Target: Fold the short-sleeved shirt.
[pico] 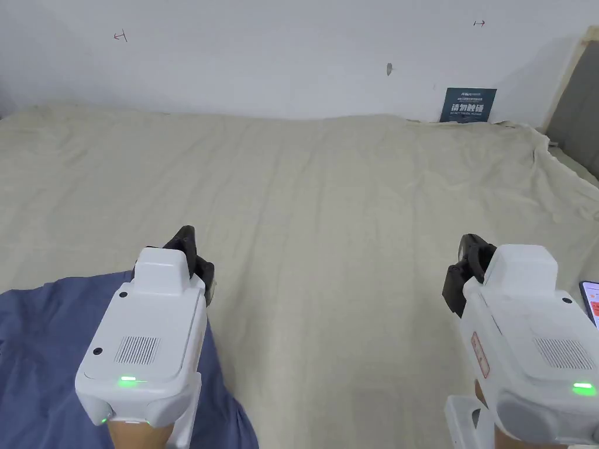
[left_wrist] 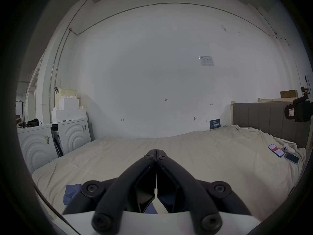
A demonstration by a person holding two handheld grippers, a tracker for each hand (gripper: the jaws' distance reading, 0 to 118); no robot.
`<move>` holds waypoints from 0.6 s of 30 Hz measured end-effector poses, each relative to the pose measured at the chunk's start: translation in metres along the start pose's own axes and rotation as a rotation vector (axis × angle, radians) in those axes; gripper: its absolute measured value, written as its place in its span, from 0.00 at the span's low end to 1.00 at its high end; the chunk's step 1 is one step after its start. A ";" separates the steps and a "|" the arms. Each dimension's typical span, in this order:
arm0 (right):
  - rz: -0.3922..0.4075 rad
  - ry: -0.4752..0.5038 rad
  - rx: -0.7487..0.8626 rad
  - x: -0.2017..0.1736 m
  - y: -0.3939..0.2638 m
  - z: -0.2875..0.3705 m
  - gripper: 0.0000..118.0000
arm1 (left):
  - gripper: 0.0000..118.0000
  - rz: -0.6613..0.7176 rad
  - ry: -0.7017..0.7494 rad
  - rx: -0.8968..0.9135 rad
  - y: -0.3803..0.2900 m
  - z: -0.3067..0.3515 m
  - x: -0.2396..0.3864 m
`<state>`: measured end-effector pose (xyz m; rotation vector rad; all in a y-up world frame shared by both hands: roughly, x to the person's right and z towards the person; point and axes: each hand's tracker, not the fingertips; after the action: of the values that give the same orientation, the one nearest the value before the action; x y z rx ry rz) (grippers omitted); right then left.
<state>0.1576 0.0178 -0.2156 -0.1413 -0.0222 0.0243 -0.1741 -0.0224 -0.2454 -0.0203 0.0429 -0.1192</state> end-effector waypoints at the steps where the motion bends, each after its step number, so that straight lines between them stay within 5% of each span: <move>1: 0.000 -0.001 0.000 0.000 0.000 0.000 0.00 | 0.00 0.002 -0.001 0.000 0.000 0.000 0.000; 18: 0.022 0.032 0.015 -0.013 0.006 -0.003 0.00 | 0.00 -0.002 0.027 0.011 0.005 0.006 -0.012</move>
<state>0.1441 0.0230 -0.2200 -0.1266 0.0119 0.0439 -0.1856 -0.0162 -0.2390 -0.0072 0.0690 -0.1214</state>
